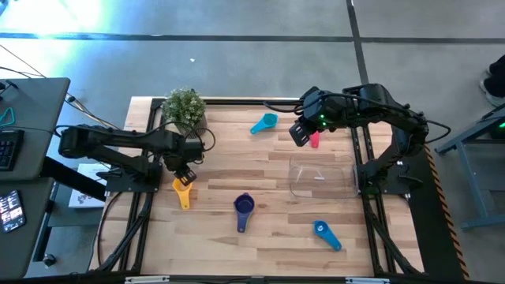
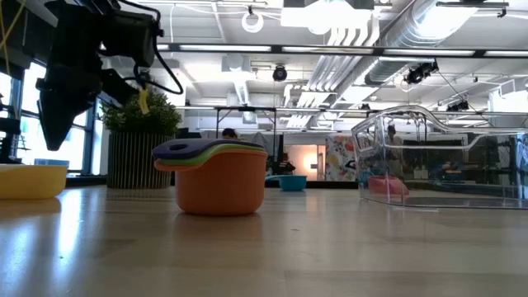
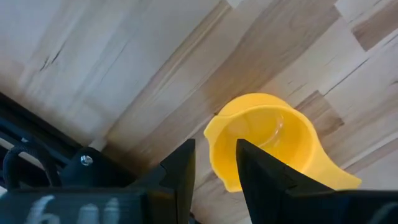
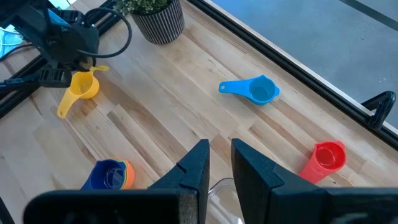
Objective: Nest measuring cups in basket
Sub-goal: Stack the yellow measuring cup on top of the violet measuring cup
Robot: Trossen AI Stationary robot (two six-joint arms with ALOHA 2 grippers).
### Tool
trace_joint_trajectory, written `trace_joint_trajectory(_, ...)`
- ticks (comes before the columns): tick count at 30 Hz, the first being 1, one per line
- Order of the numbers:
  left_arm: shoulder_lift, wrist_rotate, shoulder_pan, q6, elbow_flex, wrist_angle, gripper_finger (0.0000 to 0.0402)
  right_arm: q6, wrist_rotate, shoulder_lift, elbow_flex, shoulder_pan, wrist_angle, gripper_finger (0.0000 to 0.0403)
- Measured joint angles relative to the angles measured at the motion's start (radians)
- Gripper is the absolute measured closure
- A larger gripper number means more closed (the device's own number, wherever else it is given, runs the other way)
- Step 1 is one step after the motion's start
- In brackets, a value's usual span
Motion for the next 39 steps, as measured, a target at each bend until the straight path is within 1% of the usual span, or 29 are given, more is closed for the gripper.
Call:
trace_joint_trajectory(7, 0.0, 0.013, -0.001, -0.029, 0.0, -0.077, 0.0293, 0.0, 0.0, 0.0, 0.0, 0.0, 0.0, 0.0343)
trace_joint_trajectory(10, 0.0, 0.047, -0.001, -0.03, -0.016, -0.059, 0.0293, 0.0, 0.0, 0.0, 0.0, 0.0, 0.0, 0.0343)
trace_joint_trajectory(16, 0.0, 0.053, -0.001, -0.06, -0.05, -0.032, 0.0293, 0.0, 0.0, 0.0, 0.0, 0.0, 0.0, 0.0343)
trace_joint_trajectory(19, 0.0, 0.053, -0.001, -0.055, -0.052, -0.035, 0.0293, 0.0, 0.0, 0.0, 0.0, 0.0, 0.0, 0.0343)
trace_joint_trajectory(28, 0.0, 0.061, -0.001, -0.056, -0.052, 0.025, 0.0293, 0.0, 0.0, 0.0, 0.0, 0.0, 0.001, 0.0343)
trace_joint_trajectory(39, 0.002, 0.06, -0.001, -0.089, -0.052, 0.028, 0.0293, 0.0, 0.0, 0.0, 0.0, 0.0, 0.001, 0.0343)
